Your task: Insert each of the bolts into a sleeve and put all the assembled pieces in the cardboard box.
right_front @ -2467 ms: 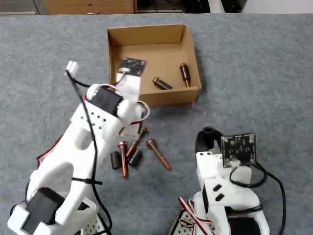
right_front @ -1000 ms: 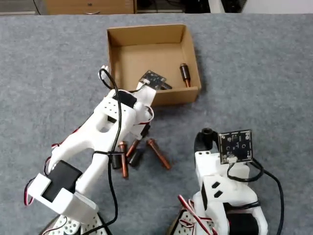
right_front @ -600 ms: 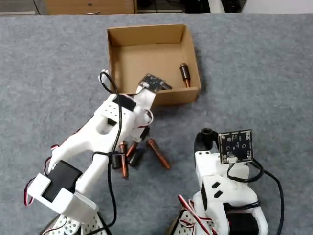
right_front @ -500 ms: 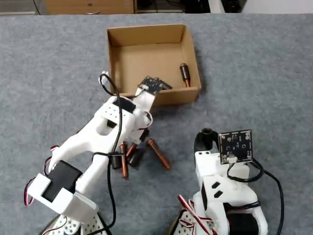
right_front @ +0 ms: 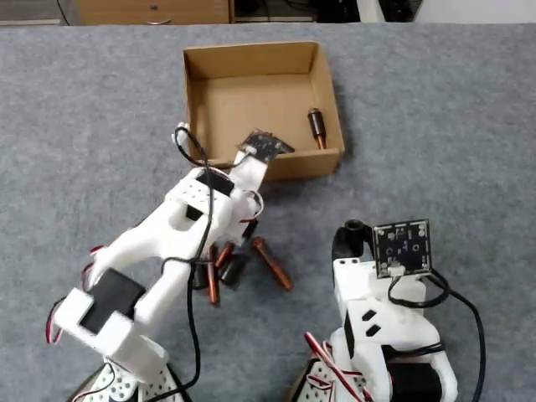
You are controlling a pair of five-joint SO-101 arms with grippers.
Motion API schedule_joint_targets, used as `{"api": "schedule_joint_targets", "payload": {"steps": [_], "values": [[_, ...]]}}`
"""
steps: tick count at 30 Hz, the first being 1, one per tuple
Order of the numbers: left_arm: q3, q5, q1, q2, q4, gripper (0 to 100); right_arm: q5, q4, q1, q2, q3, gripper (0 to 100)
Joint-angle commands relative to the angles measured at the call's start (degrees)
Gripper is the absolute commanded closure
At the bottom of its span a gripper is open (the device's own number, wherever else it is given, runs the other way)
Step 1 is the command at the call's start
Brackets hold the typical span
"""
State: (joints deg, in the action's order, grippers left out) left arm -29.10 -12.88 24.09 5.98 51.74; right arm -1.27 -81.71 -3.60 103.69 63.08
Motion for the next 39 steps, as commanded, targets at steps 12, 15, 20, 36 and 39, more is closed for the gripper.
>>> {"api": "schedule_joint_targets", "payload": {"steps": [12,15,20,36,39], "values": [[1.76,0.09,-0.09,4.09,-0.26,96,0.26,-0.09,0.75,6.2,-0.04,99.7],[1.93,0.09,-0.09,4.09,-0.26,97,0.26,-0.09,0.75,6.2,-0.04,99.7],[2.2,0.09,-0.18,3.56,-0.26,98,0.26,-0.09,0.75,6.2,-0.04,99.7],[30.51,5.45,-0.18,-6.29,30.33,98,0.26,-0.09,0.75,6.2,-0.13,99.7],[35.6,9.41,-0.53,-7.43,33.41,98,0.26,-0.09,0.75,6.2,-0.13,99.7]]}}
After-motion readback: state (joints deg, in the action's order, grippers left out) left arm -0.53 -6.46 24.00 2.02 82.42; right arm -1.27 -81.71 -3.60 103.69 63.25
